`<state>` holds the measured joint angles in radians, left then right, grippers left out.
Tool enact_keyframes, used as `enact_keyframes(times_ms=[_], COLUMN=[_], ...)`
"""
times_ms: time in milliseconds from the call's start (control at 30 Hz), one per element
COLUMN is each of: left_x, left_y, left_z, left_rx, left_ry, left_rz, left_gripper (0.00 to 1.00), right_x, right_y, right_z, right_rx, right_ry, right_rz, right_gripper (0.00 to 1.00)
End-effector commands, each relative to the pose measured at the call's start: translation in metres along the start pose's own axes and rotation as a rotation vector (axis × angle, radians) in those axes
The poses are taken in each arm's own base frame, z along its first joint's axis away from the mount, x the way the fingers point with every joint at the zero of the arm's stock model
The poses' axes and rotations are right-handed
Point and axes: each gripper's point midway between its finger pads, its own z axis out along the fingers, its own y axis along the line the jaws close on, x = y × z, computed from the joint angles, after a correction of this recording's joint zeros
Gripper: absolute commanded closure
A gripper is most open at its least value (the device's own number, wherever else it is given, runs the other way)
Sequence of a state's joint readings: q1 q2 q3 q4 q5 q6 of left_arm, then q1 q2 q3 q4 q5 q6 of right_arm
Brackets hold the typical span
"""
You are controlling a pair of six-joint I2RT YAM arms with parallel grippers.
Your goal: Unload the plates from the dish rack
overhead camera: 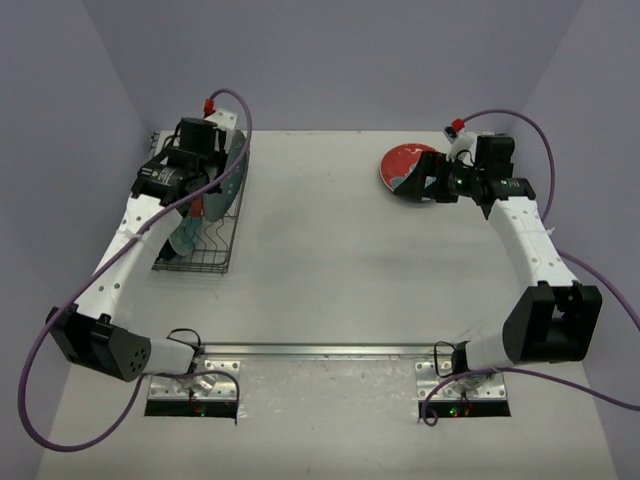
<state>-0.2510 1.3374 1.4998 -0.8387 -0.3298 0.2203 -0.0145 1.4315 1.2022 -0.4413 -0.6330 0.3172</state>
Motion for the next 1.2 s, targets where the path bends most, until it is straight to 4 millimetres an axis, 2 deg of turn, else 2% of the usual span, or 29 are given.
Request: enact_keyframes(times_ms=[0,67,133,233,333,433,467,533,567,633,667,733,767,800,900,933,1000,1033,1100,1167], left_x=[-0.056,-0.050,-0.044,-0.036,-0.024,-0.015,-0.013,-0.010,-0.009,-0.007,-0.006,-0.005,-0.005,-0.006,-0.005,-0.006,-0.008,-0.009,-0.011,-0.017], left_y=[-0.058,-0.094,-0.114,-0.126,-0.142,-0.150,-0.152,-0.157,-0.159,-0.161,-0.161,-0.160,-0.160,-0.159,-0.156,-0.152,-0.140,-0.133,-0.122,-0.100], left_z=[-0.069,-0.087,-0.100,-0.108,-0.121,-0.125,-0.127,-0.133,-0.135,-0.135,-0.134,-0.131,-0.129,-0.128,-0.119,-0.110,-0.090,-0.083,-0.073,-0.057], left_rx=[0.445,0.670,0.811,0.897,1.034,1.092,1.114,1.167,1.188,1.207,1.209,1.208,1.205,1.202,1.161,1.111,1.005,0.962,0.890,0.760], left_ry=[-0.280,-0.275,-0.264,-0.256,-0.235,-0.211,-0.206,-0.197,-0.194,-0.180,-0.175,-0.167,-0.165,-0.164,-0.149,-0.137,-0.116,-0.112,-0.107,-0.115], left_rz=[-0.090,-0.090,-0.086,-0.076,-0.061,-0.060,-0.058,-0.055,-0.054,-0.059,-0.061,-0.068,-0.070,-0.073,-0.089,-0.109,-0.156,-0.178,-0.211,-0.256], left_gripper=[1.00,1.00,1.00,1.00,1.00,1.00,1.00,1.00,1.00,1.00,1.00,1.00,1.00,1.00,1.00,0.83,0.38,0.23,0.02,0.00], right_x=[-0.026,-0.020,-0.015,-0.004,0.018,0.033,0.040,0.055,0.060,0.068,0.070,0.074,0.076,0.074,0.072,0.066,0.053,0.048,0.035,0.015], right_y=[0.060,0.078,0.097,0.121,0.154,0.173,0.181,0.198,0.202,0.207,0.212,0.216,0.216,0.216,0.210,0.203,0.187,0.180,0.161,0.126], right_z=[-0.001,0.003,0.008,0.016,0.026,0.031,0.033,0.037,0.040,0.042,0.040,0.042,0.043,0.044,0.046,0.048,0.051,0.052,0.055,0.060], right_rx=[-0.223,-0.286,-0.340,-0.401,-0.488,-0.546,-0.568,-0.611,-0.613,-0.634,-0.658,-0.681,-0.686,-0.680,-0.662,-0.652,-0.634,-0.634,-0.610,-0.551], right_ry=[-0.069,-0.045,-0.026,0.004,0.068,0.107,0.122,0.155,0.165,0.191,0.207,0.234,0.245,0.245,0.251,0.247,0.237,0.239,0.222,0.194], right_rz=[-0.081,-0.099,-0.128,-0.183,-0.246,-0.284,-0.306,-0.362,-0.381,-0.387,-0.385,-0.381,-0.378,-0.376,-0.352,-0.311,-0.216,-0.171,-0.085,0.023], right_gripper=[0.01,0.01,0.01,0.01,0.01,0.01,0.06,0.23,0.31,0.41,0.54,0.72,0.94,1.00,1.00,1.00,1.00,1.00,1.00,1.00])
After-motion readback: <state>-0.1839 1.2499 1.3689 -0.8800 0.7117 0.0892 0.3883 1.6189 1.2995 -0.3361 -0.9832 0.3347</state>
